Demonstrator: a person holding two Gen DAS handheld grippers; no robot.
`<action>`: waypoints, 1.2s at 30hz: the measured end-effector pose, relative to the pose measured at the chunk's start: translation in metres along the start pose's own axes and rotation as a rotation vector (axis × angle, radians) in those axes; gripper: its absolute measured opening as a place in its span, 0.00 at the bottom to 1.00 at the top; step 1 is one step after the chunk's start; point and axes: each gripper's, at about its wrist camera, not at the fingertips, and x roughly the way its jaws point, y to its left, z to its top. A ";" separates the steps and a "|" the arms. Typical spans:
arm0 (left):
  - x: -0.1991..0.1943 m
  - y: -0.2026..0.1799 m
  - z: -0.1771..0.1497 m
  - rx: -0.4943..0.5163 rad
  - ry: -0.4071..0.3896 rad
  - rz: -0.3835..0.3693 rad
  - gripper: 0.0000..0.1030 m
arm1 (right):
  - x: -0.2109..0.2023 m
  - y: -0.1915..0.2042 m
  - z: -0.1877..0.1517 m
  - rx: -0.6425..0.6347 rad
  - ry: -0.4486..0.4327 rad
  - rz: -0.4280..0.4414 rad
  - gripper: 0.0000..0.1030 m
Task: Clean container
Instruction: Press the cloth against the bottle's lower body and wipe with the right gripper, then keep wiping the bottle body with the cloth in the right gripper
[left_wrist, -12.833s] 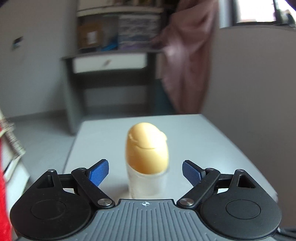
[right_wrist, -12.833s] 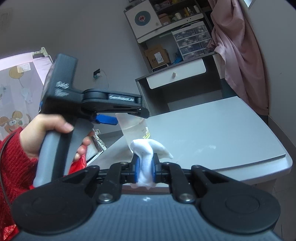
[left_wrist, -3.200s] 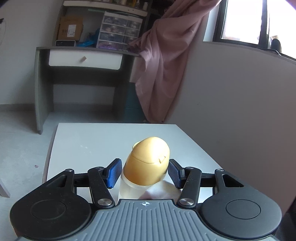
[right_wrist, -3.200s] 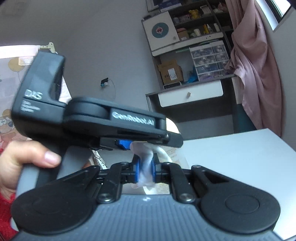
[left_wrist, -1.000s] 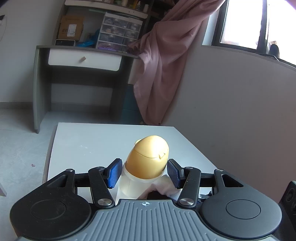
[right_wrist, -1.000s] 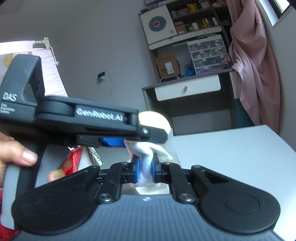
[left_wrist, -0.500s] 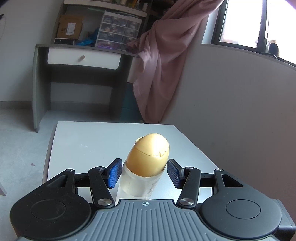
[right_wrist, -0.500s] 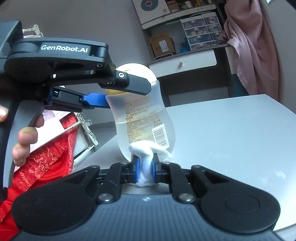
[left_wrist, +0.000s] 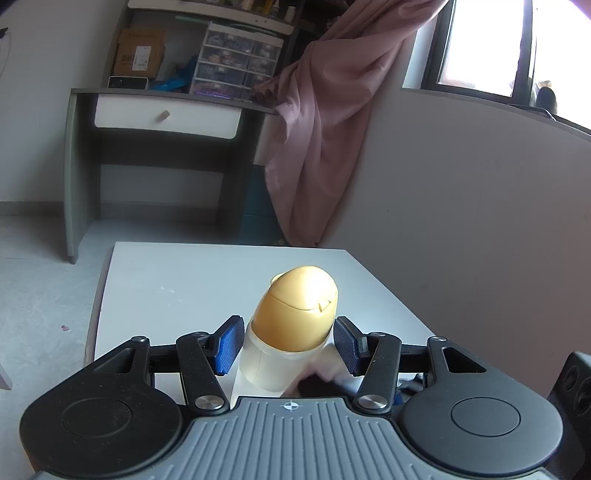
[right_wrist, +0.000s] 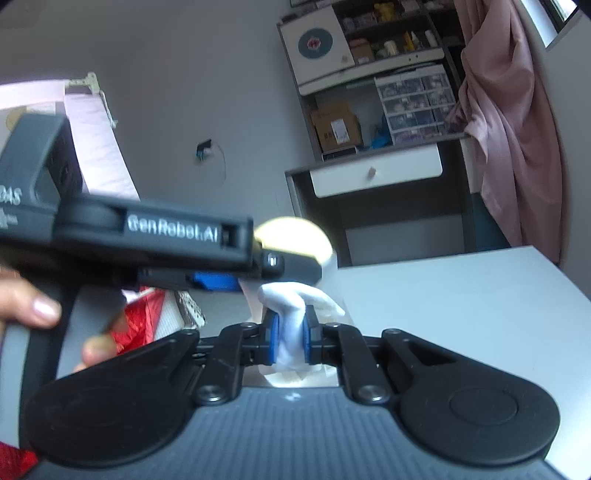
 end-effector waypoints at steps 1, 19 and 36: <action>0.000 0.000 0.001 0.000 -0.001 -0.001 0.53 | -0.001 -0.001 0.001 0.005 -0.004 0.003 0.12; 0.001 0.004 -0.002 0.004 -0.012 -0.002 0.53 | 0.012 -0.017 -0.035 0.064 0.105 -0.012 0.12; -0.001 0.008 -0.007 0.001 -0.029 -0.017 0.53 | 0.005 -0.010 -0.011 0.041 0.036 0.012 0.12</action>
